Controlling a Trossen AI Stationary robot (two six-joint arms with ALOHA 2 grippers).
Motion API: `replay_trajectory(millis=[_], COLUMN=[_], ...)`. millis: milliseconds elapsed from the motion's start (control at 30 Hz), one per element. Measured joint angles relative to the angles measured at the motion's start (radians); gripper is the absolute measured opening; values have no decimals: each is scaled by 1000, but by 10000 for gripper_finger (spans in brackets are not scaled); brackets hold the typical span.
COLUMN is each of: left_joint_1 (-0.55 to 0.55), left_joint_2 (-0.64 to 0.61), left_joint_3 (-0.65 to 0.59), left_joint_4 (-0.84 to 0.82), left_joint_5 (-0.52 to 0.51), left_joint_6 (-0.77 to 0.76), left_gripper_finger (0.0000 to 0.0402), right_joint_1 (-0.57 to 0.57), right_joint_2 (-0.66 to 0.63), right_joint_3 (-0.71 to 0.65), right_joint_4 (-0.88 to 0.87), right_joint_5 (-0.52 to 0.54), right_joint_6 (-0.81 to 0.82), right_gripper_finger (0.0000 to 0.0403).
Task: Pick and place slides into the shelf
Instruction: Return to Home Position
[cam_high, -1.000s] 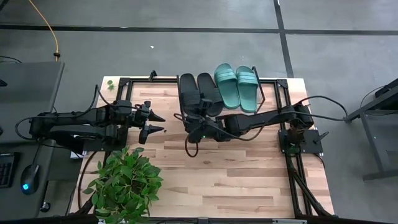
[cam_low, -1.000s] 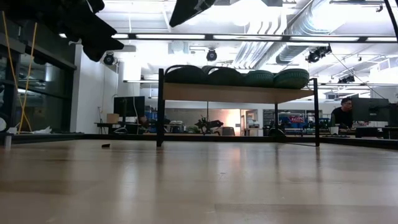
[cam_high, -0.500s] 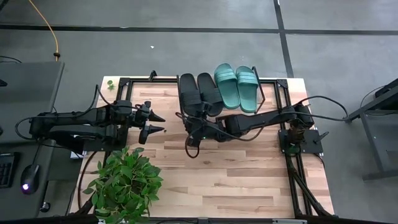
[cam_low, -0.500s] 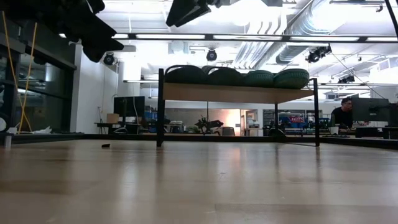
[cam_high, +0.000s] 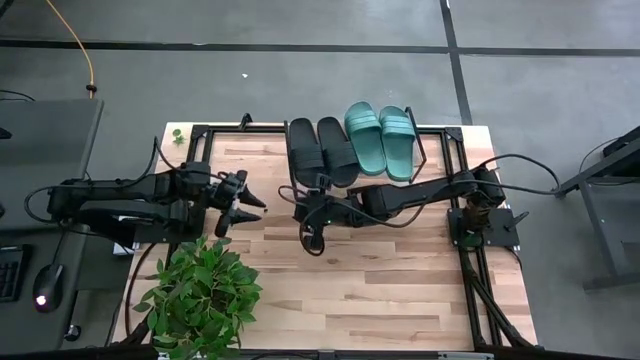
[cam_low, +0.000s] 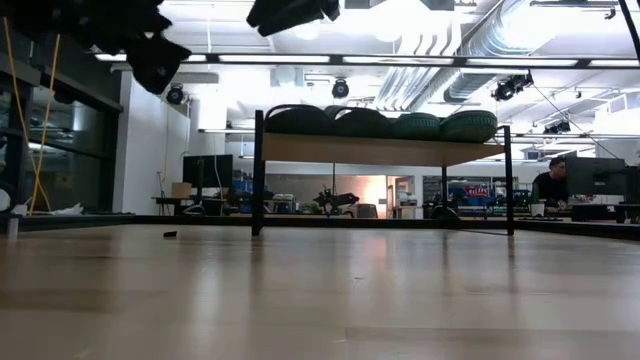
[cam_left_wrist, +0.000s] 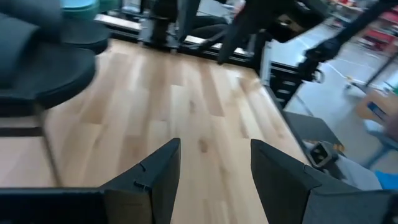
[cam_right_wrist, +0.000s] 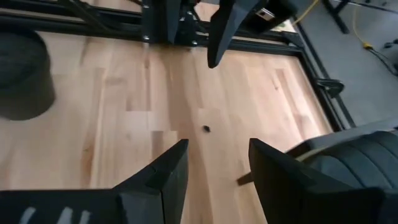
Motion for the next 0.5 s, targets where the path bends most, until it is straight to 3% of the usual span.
replay_trajectory(millis=[167, 500], left_joint_1=[-114, -344], left_joint_2=[0, 0], left_joint_3=[0, 0], left_joint_4=[53, 143], left_joint_5=[-33, -234], left_joint_6=[19, 17], left_gripper_finger=[177, 177], right_joint_1=[30, 96], right_joint_2=[0, -17], right_joint_3=[0, 0], right_joint_4=[6, 13], right_joint_5=[-21, -30], right_joint_6=[22, 48], right_gripper_finger=[156, 156])
